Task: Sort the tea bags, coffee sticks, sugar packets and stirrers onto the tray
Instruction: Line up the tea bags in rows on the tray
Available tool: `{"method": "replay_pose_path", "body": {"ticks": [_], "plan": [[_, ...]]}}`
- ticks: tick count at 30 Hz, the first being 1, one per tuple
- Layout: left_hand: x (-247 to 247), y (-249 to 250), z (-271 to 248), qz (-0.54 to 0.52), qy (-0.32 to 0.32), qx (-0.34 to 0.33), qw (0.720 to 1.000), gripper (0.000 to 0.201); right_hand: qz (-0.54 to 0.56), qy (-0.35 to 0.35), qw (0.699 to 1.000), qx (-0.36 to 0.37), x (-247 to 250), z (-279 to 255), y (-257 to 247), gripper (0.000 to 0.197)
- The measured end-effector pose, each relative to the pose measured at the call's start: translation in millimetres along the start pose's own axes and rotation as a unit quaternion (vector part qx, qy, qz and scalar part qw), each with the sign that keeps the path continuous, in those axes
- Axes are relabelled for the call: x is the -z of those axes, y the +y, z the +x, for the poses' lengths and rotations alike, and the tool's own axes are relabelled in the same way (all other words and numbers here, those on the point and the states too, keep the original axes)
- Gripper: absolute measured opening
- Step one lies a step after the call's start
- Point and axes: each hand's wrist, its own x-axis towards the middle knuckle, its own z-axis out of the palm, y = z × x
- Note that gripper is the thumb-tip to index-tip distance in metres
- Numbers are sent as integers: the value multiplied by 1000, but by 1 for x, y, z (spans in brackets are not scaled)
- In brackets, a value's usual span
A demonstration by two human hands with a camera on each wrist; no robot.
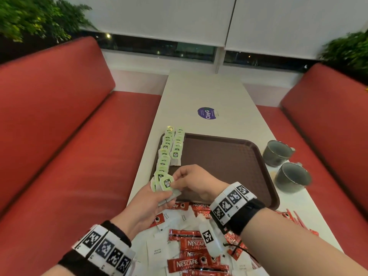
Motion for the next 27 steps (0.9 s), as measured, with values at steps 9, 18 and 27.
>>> {"method": "replay_pose_path", "body": {"ticks": [9, 18, 27], "plan": [[25, 7, 1, -55, 53, 10, 997, 17, 52, 97, 994, -14, 18, 33, -9, 20], [55, 4, -2, -90, 78, 12, 993, 22, -21, 177, 977, -114, 26, 91, 1, 21], [65, 0, -5, -89, 86, 6, 992, 18, -58, 173, 974, -137, 26, 111, 5, 22]]}}
